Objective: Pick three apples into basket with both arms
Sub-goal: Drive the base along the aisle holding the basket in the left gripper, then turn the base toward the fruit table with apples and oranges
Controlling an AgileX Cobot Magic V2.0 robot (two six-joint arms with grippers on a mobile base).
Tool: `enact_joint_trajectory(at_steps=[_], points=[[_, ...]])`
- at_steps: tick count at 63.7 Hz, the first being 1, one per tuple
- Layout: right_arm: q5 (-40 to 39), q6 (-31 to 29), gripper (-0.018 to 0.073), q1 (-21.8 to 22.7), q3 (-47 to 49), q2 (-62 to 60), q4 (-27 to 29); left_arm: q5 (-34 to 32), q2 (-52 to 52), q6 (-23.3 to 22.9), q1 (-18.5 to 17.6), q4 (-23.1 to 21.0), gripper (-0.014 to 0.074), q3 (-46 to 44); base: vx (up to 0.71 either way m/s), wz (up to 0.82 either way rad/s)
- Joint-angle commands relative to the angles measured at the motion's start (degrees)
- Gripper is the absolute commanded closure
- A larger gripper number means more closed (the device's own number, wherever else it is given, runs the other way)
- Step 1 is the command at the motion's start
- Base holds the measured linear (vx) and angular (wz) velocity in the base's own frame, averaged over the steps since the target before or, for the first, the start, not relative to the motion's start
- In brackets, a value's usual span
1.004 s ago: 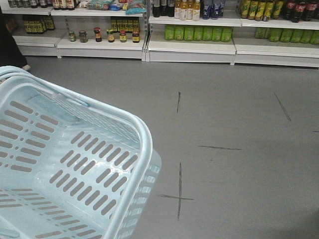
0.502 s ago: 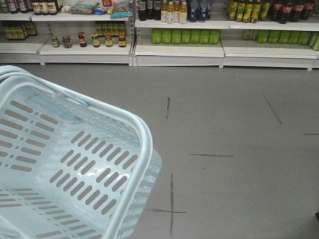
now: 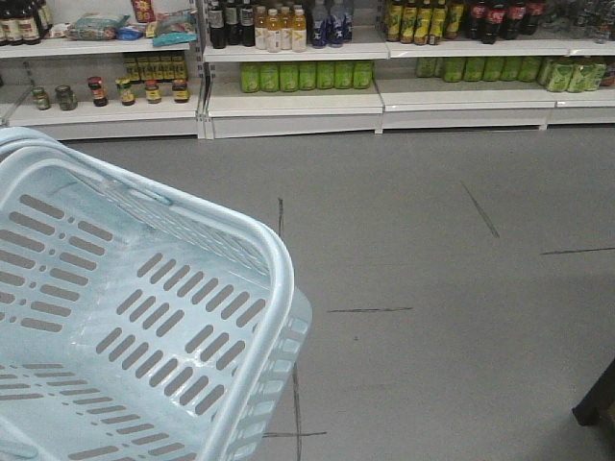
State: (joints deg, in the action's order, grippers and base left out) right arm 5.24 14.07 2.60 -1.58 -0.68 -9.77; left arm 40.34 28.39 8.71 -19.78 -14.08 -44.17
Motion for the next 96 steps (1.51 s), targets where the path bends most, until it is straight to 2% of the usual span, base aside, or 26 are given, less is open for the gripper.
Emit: enact_joint_trajectory(at_steps=[1,96], points=[[-4.3,-0.4,0.0564,0.3,-0.8,-0.6,-0.5,-6.2,0.0,-0.7,-0.3,-1.2,0.0602,-1.6,0.14,-0.28],[-4.3,-0.4,0.0564,0.3,-0.8,-0.6,-0.5,-6.2,0.0,-0.7,-0.3,-1.2,0.0602,-1.6,0.12,-0.37]])
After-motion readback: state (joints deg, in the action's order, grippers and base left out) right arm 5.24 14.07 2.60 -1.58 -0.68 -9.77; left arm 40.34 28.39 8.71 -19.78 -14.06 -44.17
